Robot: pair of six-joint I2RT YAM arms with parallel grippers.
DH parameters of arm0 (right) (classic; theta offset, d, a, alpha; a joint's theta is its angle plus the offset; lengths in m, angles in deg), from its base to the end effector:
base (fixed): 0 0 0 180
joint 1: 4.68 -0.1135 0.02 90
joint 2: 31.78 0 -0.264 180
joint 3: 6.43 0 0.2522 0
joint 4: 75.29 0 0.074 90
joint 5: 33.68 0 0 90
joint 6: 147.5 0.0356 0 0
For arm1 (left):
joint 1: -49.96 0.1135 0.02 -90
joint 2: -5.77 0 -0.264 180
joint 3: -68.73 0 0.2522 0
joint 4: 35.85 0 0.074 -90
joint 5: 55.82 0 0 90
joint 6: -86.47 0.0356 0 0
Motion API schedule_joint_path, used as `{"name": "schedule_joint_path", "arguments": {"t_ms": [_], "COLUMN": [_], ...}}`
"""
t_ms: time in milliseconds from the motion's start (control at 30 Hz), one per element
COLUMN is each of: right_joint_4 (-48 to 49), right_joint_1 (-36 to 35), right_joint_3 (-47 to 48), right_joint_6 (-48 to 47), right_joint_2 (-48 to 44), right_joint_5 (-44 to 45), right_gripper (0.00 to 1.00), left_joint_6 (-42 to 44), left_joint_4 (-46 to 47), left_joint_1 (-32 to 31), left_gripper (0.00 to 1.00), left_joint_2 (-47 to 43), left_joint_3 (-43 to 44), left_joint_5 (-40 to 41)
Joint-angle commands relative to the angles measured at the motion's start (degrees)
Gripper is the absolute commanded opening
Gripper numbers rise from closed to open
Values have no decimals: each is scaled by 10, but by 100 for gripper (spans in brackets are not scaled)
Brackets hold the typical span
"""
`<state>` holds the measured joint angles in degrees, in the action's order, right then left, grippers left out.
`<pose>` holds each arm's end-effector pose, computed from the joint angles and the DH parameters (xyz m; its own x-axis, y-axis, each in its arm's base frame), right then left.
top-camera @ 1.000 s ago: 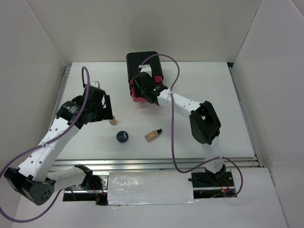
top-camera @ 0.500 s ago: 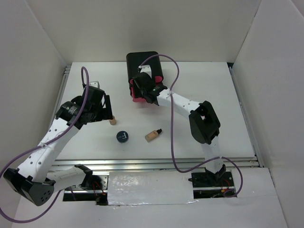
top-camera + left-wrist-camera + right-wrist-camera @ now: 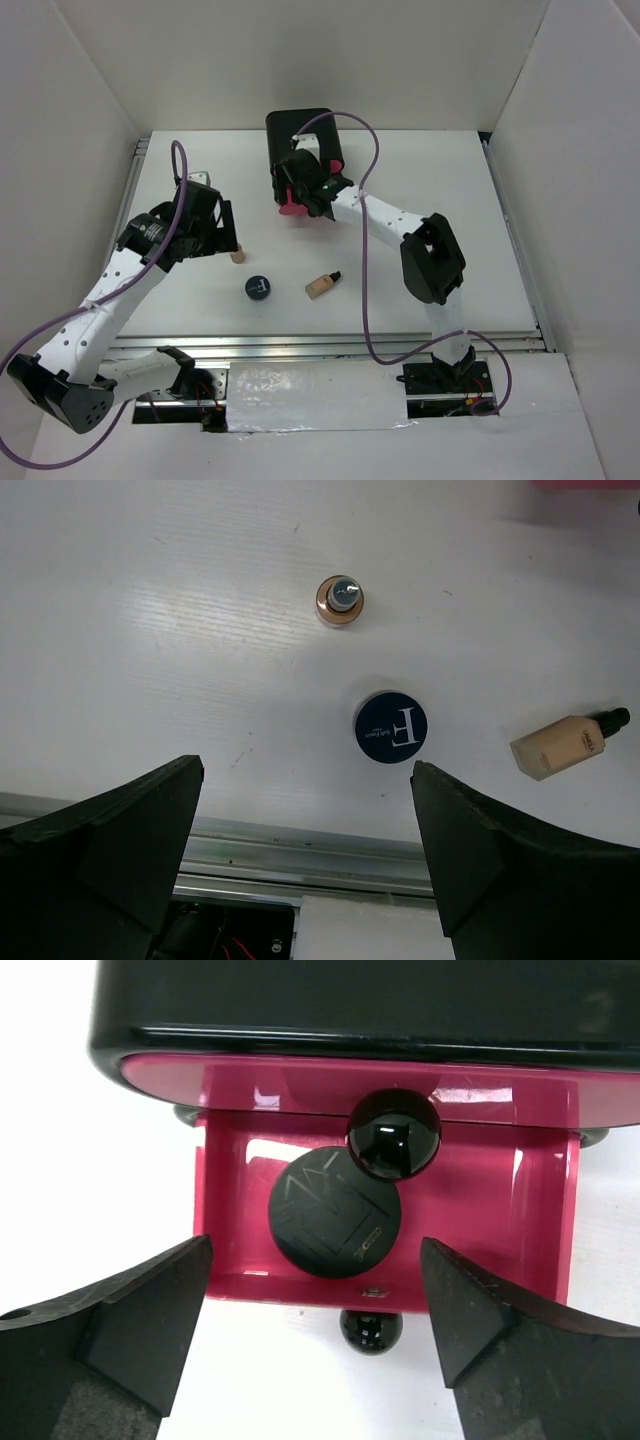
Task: Organize the makeup
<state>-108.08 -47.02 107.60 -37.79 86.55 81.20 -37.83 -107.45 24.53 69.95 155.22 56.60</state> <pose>0.3660 0.3133 0.2629 -0.5421 -0.0800 -0.8365 -0.1914 0.9811 0.0302 0.1937 -0.0771 0.3658 -0.6626 -0.2618 -0.7017 -0.2434 0.9613 -0.1287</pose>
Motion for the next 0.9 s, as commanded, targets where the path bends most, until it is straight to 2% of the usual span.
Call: {"name": "schedule_joint_path", "arguments": {"t_ms": [0,33,167,233,400,467,567,667,867], "right_joint_4": [0,-2,-120,-154,-164,-155,-135,-106,-123], "right_joint_1": [-15,-19,-43,-70,-179,-199,-222,-231,-237], "right_joint_3": [17,15,50,26,-62,-78,-101,-97,-18], "right_joint_6": [9,10,37,58,102,117,113,99,88], "right_joint_2": [-65,-85,-85,-87,-109,-104,-86,-57,31], "right_joint_5": [-5,-15,-61,-91,-122,-137,-153,-178,-144], "right_gripper": [93,94,98,100,100,100,100,100,100], "left_joint_6": [2,1,-27,-51,-124,-161,-189,-193,-159], "left_joint_4": [7,4,-16,-40,-116,-153,-166,-145,-119], "left_joint_1": [-1,-1,-1,0,-1,4,17,28,39], "left_gripper": [99,99,99,99,99,99,99,99,99], "left_joint_2": [-6,-6,12,25,64,87,99,75,53], "left_joint_3": [-1,1,21,46,106,124,131,125,115], "left_joint_5": [1,2,9,24,95,118,111,95,72]}}
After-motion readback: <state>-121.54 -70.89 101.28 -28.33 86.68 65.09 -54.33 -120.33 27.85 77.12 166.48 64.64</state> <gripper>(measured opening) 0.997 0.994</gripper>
